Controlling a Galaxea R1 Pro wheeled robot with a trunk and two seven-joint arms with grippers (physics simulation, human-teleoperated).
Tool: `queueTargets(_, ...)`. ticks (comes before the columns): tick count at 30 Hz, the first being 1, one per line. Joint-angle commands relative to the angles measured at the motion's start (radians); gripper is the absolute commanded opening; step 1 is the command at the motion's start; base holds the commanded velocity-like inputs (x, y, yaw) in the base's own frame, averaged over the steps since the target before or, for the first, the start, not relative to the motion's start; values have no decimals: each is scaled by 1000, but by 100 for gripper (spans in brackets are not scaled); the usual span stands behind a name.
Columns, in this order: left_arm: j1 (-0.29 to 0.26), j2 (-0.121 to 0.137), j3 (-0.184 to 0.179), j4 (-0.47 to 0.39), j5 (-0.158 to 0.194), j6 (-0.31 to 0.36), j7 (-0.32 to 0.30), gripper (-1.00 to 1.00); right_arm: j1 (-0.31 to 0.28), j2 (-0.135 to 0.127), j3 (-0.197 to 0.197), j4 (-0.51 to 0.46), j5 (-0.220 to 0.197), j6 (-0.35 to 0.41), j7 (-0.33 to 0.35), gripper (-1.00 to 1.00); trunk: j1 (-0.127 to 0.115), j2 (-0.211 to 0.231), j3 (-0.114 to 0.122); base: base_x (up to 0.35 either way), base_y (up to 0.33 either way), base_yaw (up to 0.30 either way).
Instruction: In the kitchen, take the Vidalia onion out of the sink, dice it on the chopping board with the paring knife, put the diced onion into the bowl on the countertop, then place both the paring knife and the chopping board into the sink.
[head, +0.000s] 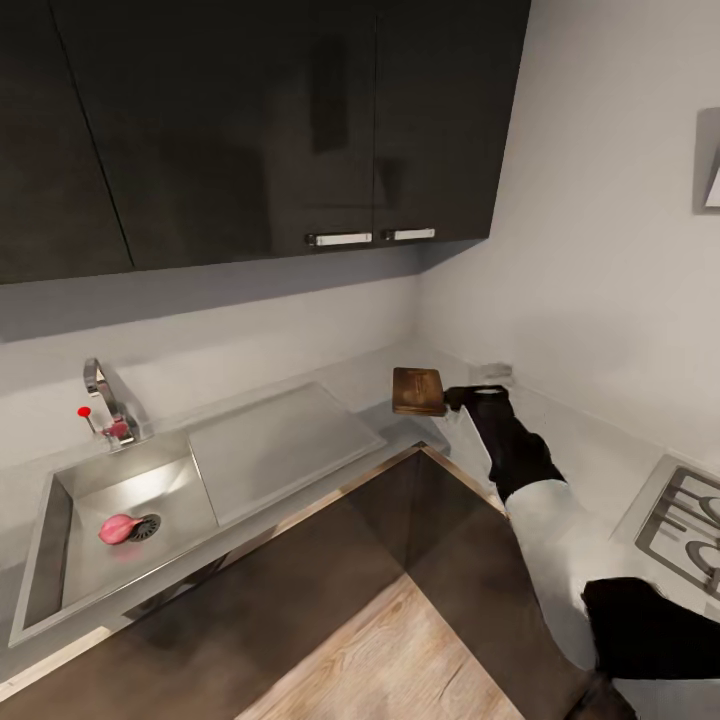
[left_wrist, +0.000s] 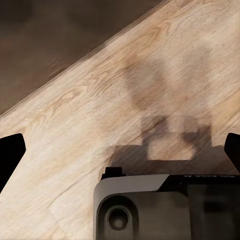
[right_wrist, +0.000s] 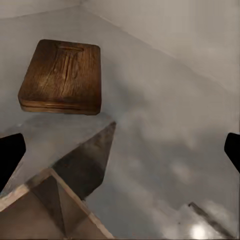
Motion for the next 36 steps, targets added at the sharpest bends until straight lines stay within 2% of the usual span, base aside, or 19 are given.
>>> queueTargets(1, 0, 0, 0, -2, 0, -1, 0, 100, -45, 0, 2, 55, 4, -5, -2, 100, 0, -2, -2, 0, 0, 0)
queueTargets(4, 0, 0, 0, -1, 0, -1, 0, 100, -237, -1, 1, 316, 2, -78, -2, 100, 0, -2, -2, 0, 0, 0)
queueTargets(7, 0, 0, 0, -2, -1, -1, 0, 100, -326, 1, -2, 424, -1, -108, -2, 100, 0, -2, -2, 0, 0, 0)
queueTargets(12, 0, 0, -1, -4, -3, -1, -2, 100, -345, -1, 0, 462, -5, -157, 9, 100, 0, -2, -2, 0, 0, 0)
queueTargets(14, 0, 0, -1, -5, -3, -1, -2, 100, -347, -7, 0, 504, -5, -203, 34, 100, 0, -2, -2, 0, 0, 0)
queueTargets(17, 0, 0, -1, -4, -2, -1, -3, 100, -348, -12, -1, 554, -3, -230, 60, 100, 0, -2, -2, 28, -2, 0)
queueTargets(30, 0, 0, 0, -11, 4, 0, -4, 100, -347, -9, 1, 604, -5, -244, 71, 100, 0, -2, -2, 126, -62, 0)
queueTargets(32, 0, 1, -4, -8, 3, 1, -1, 100, -346, -10, 1, 620, -5, -282, 71, 100, 0, -2, -2, 16, -7, 0)
queueTargets(34, 0, 8, -5, -8, 3, 3, 1, 100, -346, -10, 1, 636, -6, -314, 71, 100, 0, -2, -2, 6, -2, 0)
queueTargets(36, 0, 26, -4, -7, 6, 4, 0, 100, -345, -9, 2, 649, -6, -335, 72, 100, 0, -2, -2, 2, -1, 0)
